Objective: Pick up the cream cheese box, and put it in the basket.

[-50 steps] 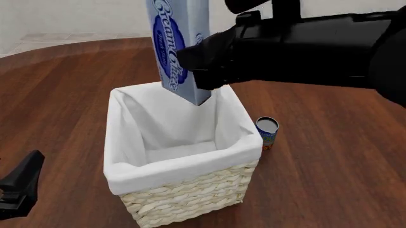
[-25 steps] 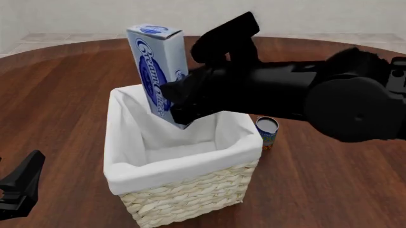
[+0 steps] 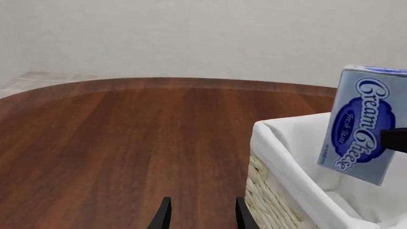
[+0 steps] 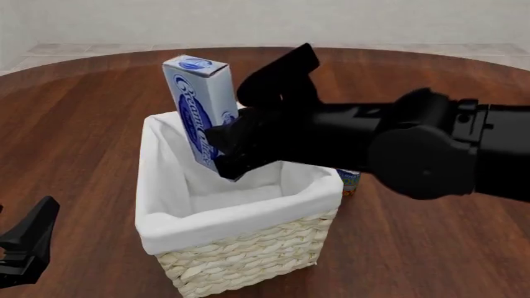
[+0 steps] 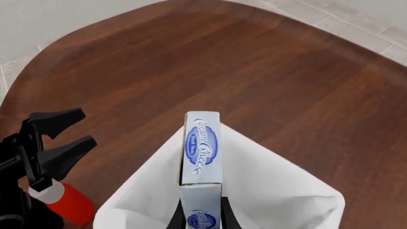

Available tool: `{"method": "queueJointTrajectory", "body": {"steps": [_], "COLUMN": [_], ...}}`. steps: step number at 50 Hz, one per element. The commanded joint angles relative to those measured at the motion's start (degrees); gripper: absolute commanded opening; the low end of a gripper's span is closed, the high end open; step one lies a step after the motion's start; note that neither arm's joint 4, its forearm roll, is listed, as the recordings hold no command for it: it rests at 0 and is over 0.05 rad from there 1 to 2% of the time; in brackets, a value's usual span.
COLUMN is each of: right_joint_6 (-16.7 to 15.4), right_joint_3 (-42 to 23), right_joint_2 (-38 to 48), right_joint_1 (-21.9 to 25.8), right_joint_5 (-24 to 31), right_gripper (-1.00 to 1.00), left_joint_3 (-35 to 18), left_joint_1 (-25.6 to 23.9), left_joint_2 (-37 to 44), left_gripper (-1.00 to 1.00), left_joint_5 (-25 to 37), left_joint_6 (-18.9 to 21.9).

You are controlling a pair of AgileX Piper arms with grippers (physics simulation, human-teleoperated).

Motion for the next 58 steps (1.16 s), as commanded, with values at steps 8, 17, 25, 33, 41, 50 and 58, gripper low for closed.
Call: {"method": "queueJointTrajectory", "body": {"steps": [8,17,25,33,41,50,58], "right_joint_6": [1.23,1.09,0.84,0.54,-2.22,-5.35,6.59], "right_joint_3": [0.65,0.41,-0.35,-0.36,-4.04,-31.71,-80.45], "right_joint_2": [-0.01,-0.88,-1.81,-3.52,-8.48,-7.25,13.70], "right_joint_1": [0.66,0.99,1.61,2.02,0.30,-18.01,-41.11], "right_joint_5": [-1.14,-0.51,0.66,1.37,5.64,17.86,31.92], "right_gripper": [-1.00,1.00,1.00,1.00,1.00,1.00,1.00], "left_joint_3": [0.00,0.00,0.00,0.00,0.00,0.00,0.00], "left_joint_1": [-0.33,-0.49,-0.58,-0.75,-0.69,-0.62,-0.95], "left_joint_2": [0.00,0.00,0.00,0.00,0.00,0.00,0.00], "left_gripper": [1.00,1.00,1.00,1.00,1.00,1.00,1.00], "left_joint_5": [-0.09,0.03,-0.01,-0.03,-0.08,0.09,0.38], "left_joint_6": [0.14,0.07,0.01,0.00,-0.18,-0.25,-0.12]}}
